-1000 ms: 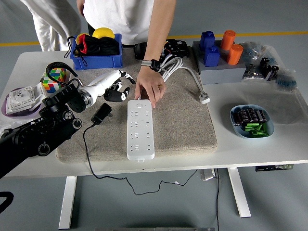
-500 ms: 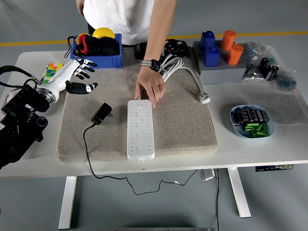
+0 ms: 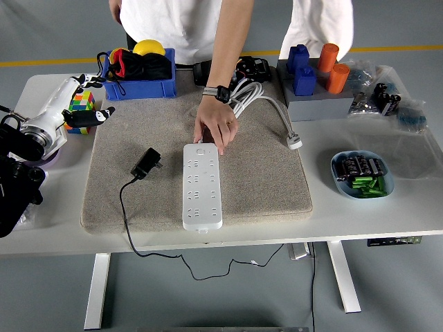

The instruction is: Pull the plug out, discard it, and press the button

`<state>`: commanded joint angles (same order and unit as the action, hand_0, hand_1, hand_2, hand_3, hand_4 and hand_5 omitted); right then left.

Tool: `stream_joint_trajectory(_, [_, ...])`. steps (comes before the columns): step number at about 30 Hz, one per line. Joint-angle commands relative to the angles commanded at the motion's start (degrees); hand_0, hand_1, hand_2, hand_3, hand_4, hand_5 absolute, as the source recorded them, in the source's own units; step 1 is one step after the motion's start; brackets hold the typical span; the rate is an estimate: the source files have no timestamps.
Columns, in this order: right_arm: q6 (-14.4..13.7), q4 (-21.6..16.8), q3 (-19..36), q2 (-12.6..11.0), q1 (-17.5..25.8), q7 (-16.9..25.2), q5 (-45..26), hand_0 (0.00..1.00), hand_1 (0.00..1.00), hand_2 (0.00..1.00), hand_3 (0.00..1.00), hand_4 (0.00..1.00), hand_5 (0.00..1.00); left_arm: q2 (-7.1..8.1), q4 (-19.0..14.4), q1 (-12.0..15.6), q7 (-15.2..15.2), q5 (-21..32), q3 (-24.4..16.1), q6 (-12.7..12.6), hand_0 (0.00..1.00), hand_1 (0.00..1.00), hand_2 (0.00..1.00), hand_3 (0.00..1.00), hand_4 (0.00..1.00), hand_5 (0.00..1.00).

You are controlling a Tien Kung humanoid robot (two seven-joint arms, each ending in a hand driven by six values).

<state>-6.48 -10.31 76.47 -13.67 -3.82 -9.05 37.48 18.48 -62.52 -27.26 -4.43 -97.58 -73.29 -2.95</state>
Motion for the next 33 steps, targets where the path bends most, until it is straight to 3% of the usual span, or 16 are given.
stream_joint_trajectory(10, [0.1,0.0,0.6,0.1,0.4,-0.2,0.3,0.750,0.661,0.649,0.617,0.662,0.503,0.41,-0.1,0.8,-0.2,-1.0,-3.8,0.1,0.864,0.880,0.809,0.806,0.764,0.188])
stream_joint_trajectory(24, [0.0,0.0,1.3,0.1,0.1,-0.2,0.5,0.750,0.661,0.649,0.618,0.663,0.504,0.69,0.4,0.4,-0.2,-1.0,-3.9,0.0,0.864,0.876,0.798,0.804,0.763,0.189])
stream_joint_trajectory(33, [-0.1,0.0,1.1,0.0,0.1,-0.2,0.5,0.749,0.661,0.649,0.617,0.662,0.506,1.08,0.5,0.5,-0.8,-1.0,-6.1,0.7,0.862,0.869,0.790,0.793,0.761,0.192])
